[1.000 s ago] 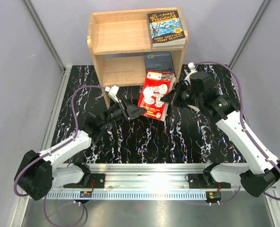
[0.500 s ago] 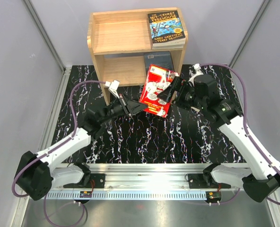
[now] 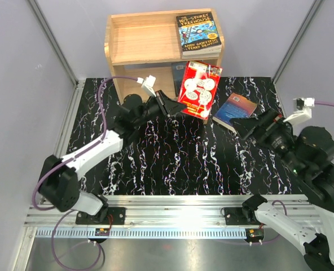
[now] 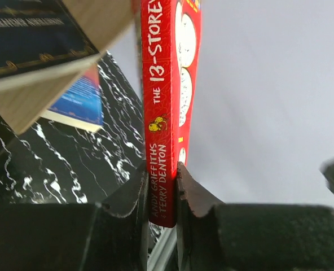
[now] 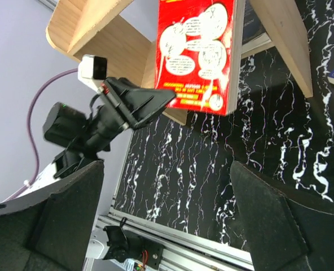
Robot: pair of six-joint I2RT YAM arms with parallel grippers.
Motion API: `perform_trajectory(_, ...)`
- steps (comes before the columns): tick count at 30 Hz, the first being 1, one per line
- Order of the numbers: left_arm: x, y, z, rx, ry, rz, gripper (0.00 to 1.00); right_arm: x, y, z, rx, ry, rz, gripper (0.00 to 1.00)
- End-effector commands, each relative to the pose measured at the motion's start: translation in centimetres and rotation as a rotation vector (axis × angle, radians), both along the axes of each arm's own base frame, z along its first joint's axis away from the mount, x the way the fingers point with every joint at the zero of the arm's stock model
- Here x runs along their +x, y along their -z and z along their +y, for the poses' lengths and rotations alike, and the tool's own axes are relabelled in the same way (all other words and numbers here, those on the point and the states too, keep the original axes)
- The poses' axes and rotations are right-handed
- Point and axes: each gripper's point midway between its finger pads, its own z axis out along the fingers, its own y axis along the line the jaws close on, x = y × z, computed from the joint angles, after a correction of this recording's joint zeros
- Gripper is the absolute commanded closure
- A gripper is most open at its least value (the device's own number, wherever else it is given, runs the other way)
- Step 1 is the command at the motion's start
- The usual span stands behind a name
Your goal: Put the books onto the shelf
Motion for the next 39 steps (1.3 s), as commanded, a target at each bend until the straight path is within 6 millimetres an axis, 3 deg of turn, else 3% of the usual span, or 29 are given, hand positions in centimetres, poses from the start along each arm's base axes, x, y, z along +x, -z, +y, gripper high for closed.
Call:
perform_trajectory(1,3.1,-4.7,0.0,-0.118,-0.093,-0.09,1.0,-0.7,1.7,-1.6,-0.059,0.054,0.052,0.0)
perform_trajectory(5,5.2,-2.9,0.2,-0.142,-0.184,-0.016,1.0,-1.6,2.7,-2.0,-0.057,0.049,0.078,0.0)
perform_trajectory(9,5.6,-1.2,2.1,-0.159,-0.294,0.041,1.0,-2.1,3.8,-1.6,-0.044,0.025,0.103,0.0)
perform_trajectory(14,5.6,-1.6,5.0,-0.154,-0.423,0.021,1.0,-2.0,5.1,-0.7,-0.032,-0.011,0.136,0.0)
perform_trajectory(15,5.9,-1.1,4.8,-0.126,-0.418,0.035,1.0,-2.0,5.3,-0.6,-0.034,-0.013,0.14,0.0)
perform_trajectory(16,6.3,-2.7,4.5,-0.132,-0.407,0.01,1.0,-1.8,5.6,-0.4,-0.034,-0.015,0.145,0.0)
perform_trajectory(18,7.0,-2.4,3.3,-0.111,-0.359,0.017,1.0,-1.7,5.5,-0.2,-0.028,-0.019,0.143,0.0)
perform_trajectory(19,7.3,-4.0,2.9,-0.133,-0.348,-0.004,1.0,-1.6,5.7,-0.1,-0.031,-0.021,0.145,0.0)
perform_trajectory(20,7.6,-4.3,2.5,-0.137,-0.336,-0.008,1.0,-1.5,5.7,0.0,-0.028,-0.022,0.146,0.0)
perform_trajectory(22,8.8,-3.8,1.6,-0.129,-0.334,0.015,1.0,-1.4,6.0,0.0,-0.031,-0.02,0.153,0.0)
perform_trajectory(23,9.3,-5.0,1.4,-0.149,-0.34,0.002,1.0,-1.4,6.1,0.0,-0.031,-0.019,0.157,0.0)
perform_trajectory(24,10.1,-3.9,1.1,-0.133,-0.349,0.031,1.0,-1.5,6.2,-0.1,-0.031,-0.018,0.155,0.0)
perform_trajectory(26,11.1,-4.8,0.7,-0.167,-0.36,0.043,1.0,-1.6,6.5,-0.3,-0.037,-0.01,0.162,0.0)
perform_trajectory(27,11.8,-3.6,0.2,-0.155,-0.361,0.072,1.0,-1.6,6.5,-0.4,-0.039,-0.006,0.164,0.0)
perform_trajectory(31,13.5,-2.6,-2.0,-0.162,-0.326,0.134,1.0,-1.9,6.9,-0.9,-0.053,0.006,0.172,0.0)
perform_trajectory(32,13.8,-1.2,-2.8,-0.148,-0.305,0.162,0.98,-2.0,6.9,-1.0,-0.053,0.009,0.17,0.0)
perform_trajectory(35,14.0,-0.2,-4.2,-0.144,-0.266,0.194,0.82,-2.0,7.2,-1.3,-0.062,0.02,0.172,0.0)
perform_trajectory(37,13.9,0.3,-4.5,-0.132,-0.26,0.203,0.64,-1.9,7.6,-1.2,-0.067,0.019,0.182,0.0)
perform_trajectory(38,13.7,0.6,-4.6,-0.12,-0.26,0.209,0.47,-2.0,7.5,-1.2,-0.064,0.017,0.178,0.0)
perform_trajectory(39,13.7,0.9,-4.6,-0.107,-0.264,0.21,0.4,-2.0,7.7,-1.2,-0.066,0.017,0.182,0.0)
